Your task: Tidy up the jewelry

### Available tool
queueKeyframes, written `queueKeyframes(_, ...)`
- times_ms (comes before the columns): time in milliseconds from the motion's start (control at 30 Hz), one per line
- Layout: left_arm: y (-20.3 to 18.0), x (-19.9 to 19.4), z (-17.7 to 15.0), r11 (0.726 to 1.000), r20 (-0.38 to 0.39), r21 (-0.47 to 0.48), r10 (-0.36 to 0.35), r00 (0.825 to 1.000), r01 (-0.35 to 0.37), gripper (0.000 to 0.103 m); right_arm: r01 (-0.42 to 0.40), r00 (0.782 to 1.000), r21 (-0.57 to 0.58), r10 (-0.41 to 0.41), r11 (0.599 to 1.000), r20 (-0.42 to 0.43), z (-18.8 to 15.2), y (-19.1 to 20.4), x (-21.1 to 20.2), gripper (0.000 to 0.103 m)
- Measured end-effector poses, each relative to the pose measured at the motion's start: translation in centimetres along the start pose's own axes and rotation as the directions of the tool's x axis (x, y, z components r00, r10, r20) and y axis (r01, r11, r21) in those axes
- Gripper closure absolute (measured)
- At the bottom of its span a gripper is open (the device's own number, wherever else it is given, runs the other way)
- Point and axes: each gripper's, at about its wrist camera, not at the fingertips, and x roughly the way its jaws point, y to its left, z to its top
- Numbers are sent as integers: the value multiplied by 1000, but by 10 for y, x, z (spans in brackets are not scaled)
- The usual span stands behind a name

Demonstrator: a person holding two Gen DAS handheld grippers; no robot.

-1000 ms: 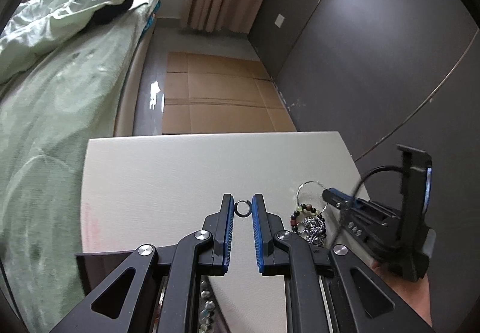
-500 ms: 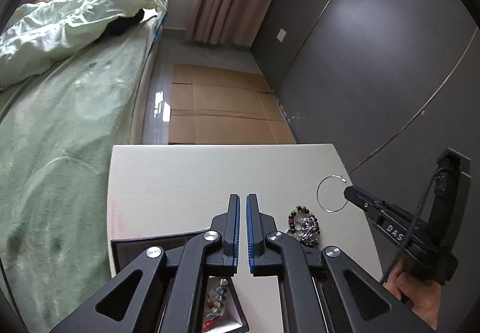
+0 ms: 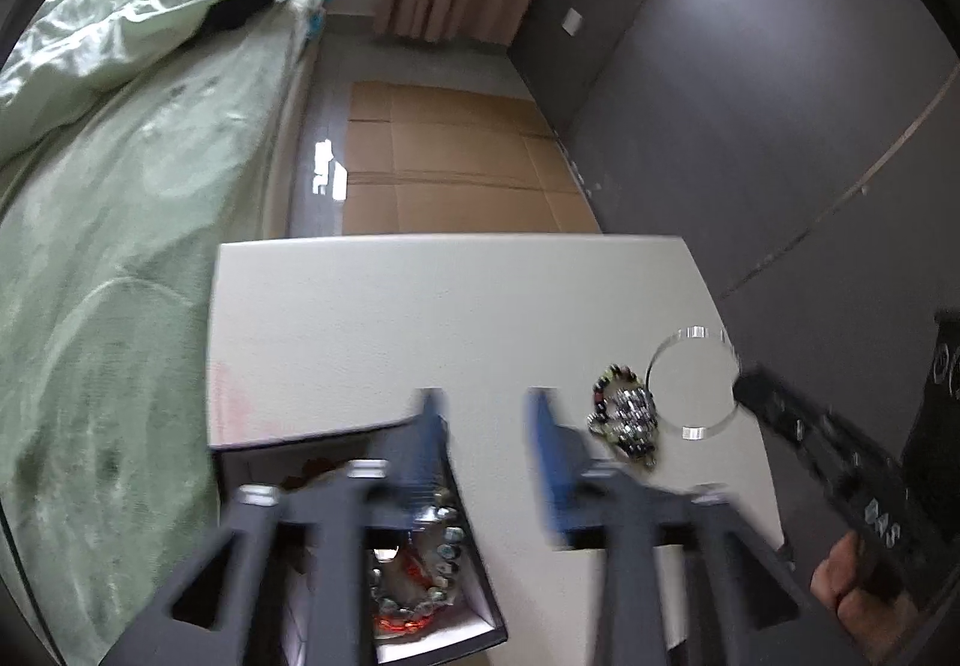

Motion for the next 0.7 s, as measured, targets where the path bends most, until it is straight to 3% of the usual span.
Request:
queueKeyframes(33, 3, -4, 1, 1000, 20, -8, 9, 1000, -8, 33, -24, 1000, -7, 24, 1000, -3, -1, 6, 1, 99)
queueKeyframes(267, 31, -22, 6, 994, 67, -107, 26, 997, -18, 32, -198, 980, -22, 197, 980, -38, -7, 40, 13, 99)
queueKeyframes(433, 44, -25, 7, 990, 77, -140, 37, 996, -26, 32, -279, 958, -30, 277, 960, -73, -13, 61, 28, 99)
queueKeyframes(600, 54, -25, 5, 988, 72, -150, 49, 996, -38, 32, -354, 920, -5, 347, 935, -183, -22, 79, 59, 99)
queueKeyframes(667, 57, -25, 4, 988, 69, -146, 56, 996, -45, 32, -329, 920, 6, 322, 944, -225, -24, 78, 72, 93)
queueKeyframes(700, 58, -25, 3, 989, 67, -141, 60, 996, -50, 32, -317, 923, 3, 309, 948, -229, -23, 76, 75, 80)
